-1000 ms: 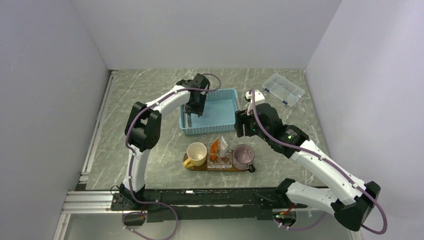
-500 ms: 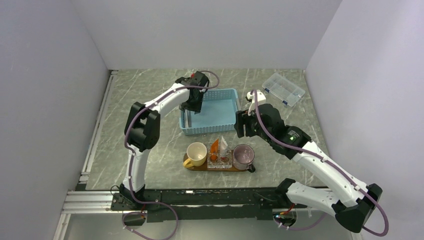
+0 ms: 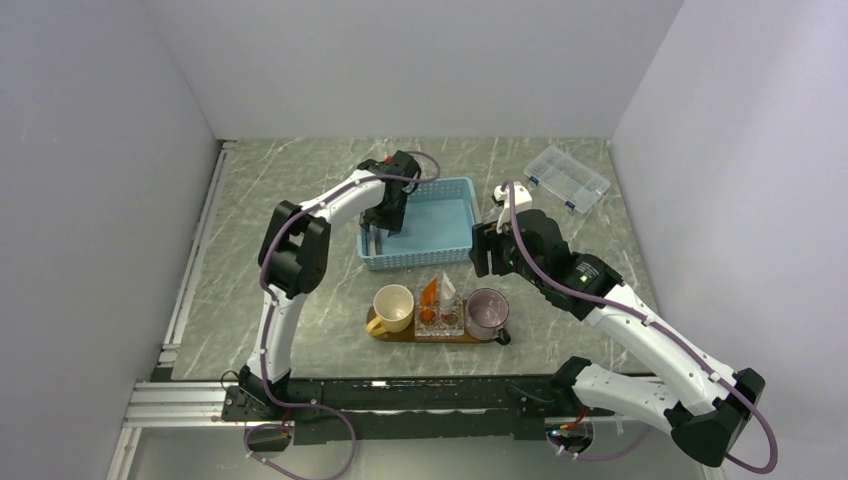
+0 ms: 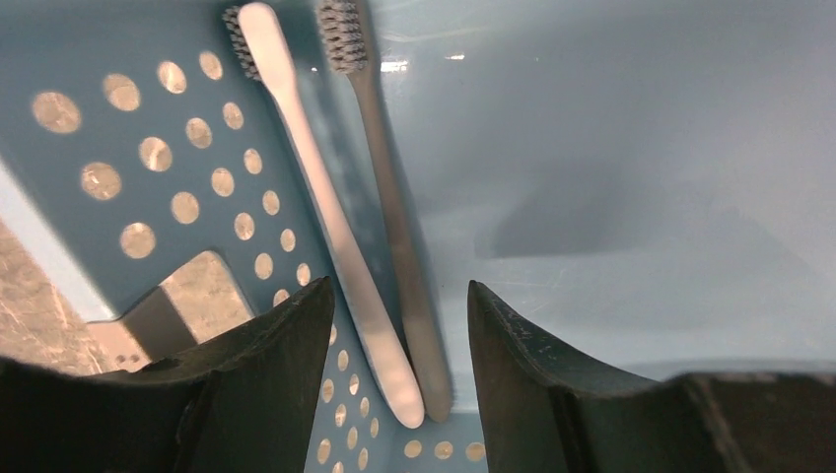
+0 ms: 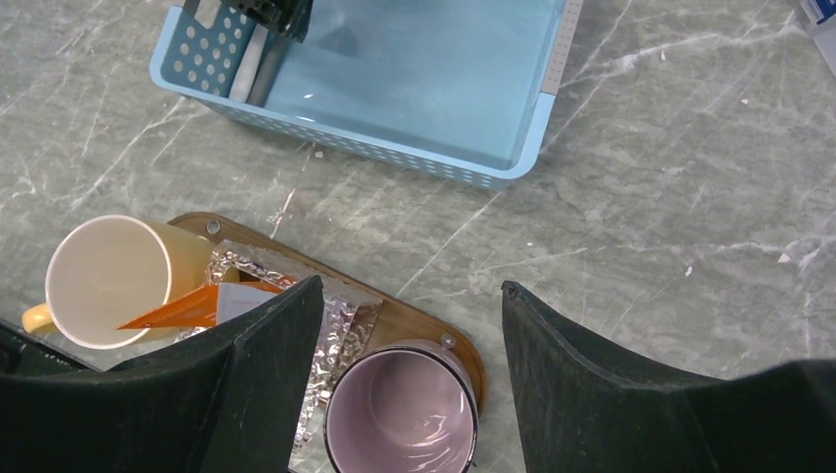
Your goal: Prepare toiletry sets of a toothbrush and toothpaste on the tray
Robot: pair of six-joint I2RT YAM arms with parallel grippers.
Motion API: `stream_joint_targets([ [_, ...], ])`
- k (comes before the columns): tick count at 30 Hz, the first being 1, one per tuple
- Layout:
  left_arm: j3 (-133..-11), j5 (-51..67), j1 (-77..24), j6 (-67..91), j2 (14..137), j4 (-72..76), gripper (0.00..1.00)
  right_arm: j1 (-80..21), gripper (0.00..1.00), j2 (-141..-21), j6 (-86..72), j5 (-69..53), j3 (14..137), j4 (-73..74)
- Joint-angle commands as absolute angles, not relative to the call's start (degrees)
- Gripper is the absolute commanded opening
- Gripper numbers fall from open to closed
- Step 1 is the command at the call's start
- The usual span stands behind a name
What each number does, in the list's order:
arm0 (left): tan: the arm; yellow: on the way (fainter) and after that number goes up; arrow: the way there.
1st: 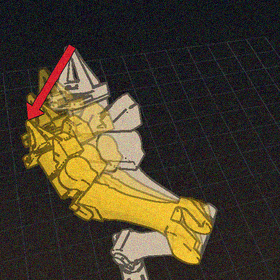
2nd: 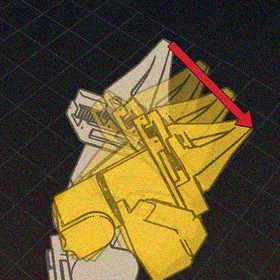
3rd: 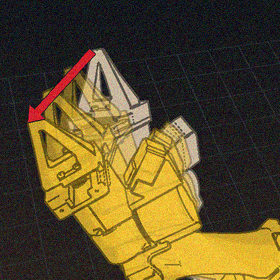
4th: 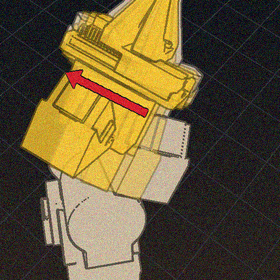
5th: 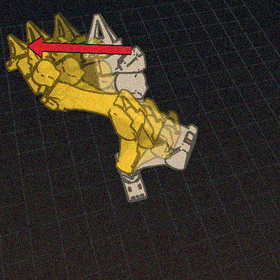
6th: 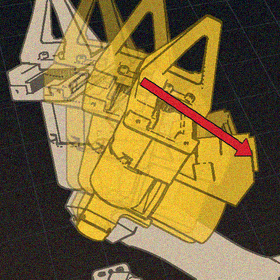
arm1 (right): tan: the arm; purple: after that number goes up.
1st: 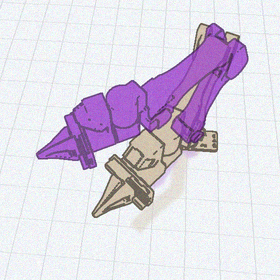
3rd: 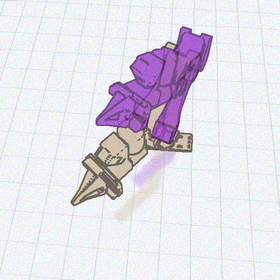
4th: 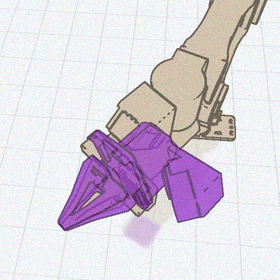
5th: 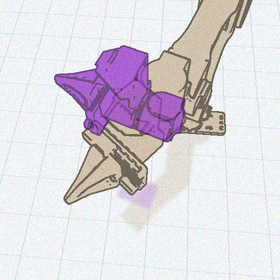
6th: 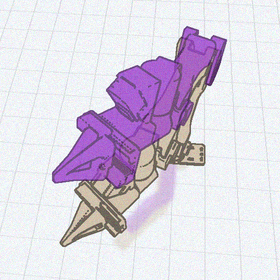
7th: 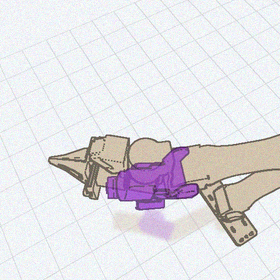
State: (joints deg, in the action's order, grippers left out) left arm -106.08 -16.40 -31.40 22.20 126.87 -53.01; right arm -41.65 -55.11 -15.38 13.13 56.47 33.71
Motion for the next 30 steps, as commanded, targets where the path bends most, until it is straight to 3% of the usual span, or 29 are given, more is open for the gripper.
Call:
stream_joint_targets([
  [1,-107.3,-16.62,-31.11,23.02,128.66,-54.51,0.58,-41.42,0.69,-54.23,-14.88,13.18,56.43,31.38],
  [7,-107.32,-14.07,-31.09,22.8,130.0,-54.87,0.57,-41.46,0.69,-54.23,-14.93,13.27,56.25,31.2],
  [13,-106.04,-11.78,-31.05,22.24,128.95,-53.49,0.49,-41.52,0.69,-54.3,-14.94,13.06,56.07,31.05],
  [22,-104.28,-8.09,-31.11,21.34,125.67,-50.73,0.29,-41.44,0.69,-54.49,-15.2,12.75,56.14,31.11],
  [30,-101.3,-5.01,-31.11,20.93,121.76,-47.34,0.27,-41.41,0.69,-54.66,-15.34,12.66,56.38,31.34],
])
